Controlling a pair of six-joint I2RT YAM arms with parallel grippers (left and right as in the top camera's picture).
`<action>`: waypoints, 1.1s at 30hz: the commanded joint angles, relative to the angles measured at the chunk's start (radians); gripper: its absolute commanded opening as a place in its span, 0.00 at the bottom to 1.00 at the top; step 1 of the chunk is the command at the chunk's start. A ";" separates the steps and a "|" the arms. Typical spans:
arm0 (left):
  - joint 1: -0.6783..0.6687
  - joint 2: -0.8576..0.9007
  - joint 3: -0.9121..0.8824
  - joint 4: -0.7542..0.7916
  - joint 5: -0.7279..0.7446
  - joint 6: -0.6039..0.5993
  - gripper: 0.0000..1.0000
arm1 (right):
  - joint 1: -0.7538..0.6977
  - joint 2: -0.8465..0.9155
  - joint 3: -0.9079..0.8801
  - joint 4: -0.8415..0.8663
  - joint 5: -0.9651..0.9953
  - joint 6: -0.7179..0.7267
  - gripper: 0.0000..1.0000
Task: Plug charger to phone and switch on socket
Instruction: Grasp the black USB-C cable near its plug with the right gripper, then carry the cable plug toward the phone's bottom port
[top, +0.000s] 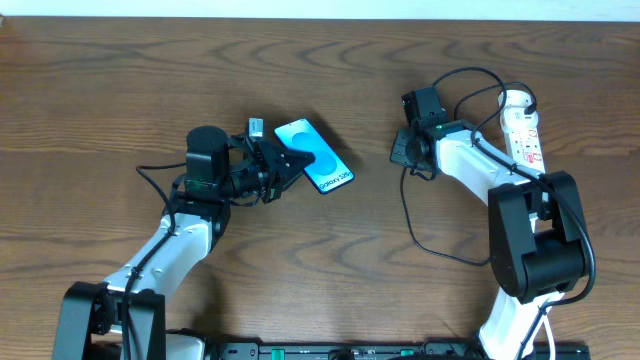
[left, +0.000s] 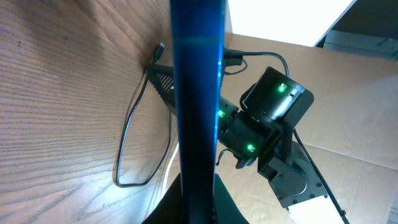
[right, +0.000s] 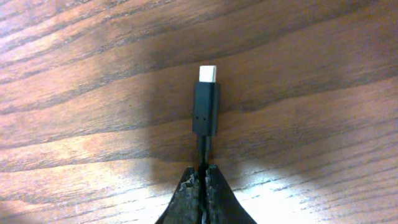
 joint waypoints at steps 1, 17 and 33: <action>0.001 -0.013 0.027 0.011 0.035 0.024 0.07 | 0.011 0.039 -0.035 -0.017 -0.037 0.005 0.01; 0.001 -0.013 0.027 0.029 0.092 0.026 0.08 | -0.111 -0.036 -0.031 -0.041 -0.686 -0.325 0.01; 0.001 0.029 0.122 0.224 0.147 0.089 0.07 | -0.301 -0.292 -0.031 -0.839 -1.154 -1.144 0.01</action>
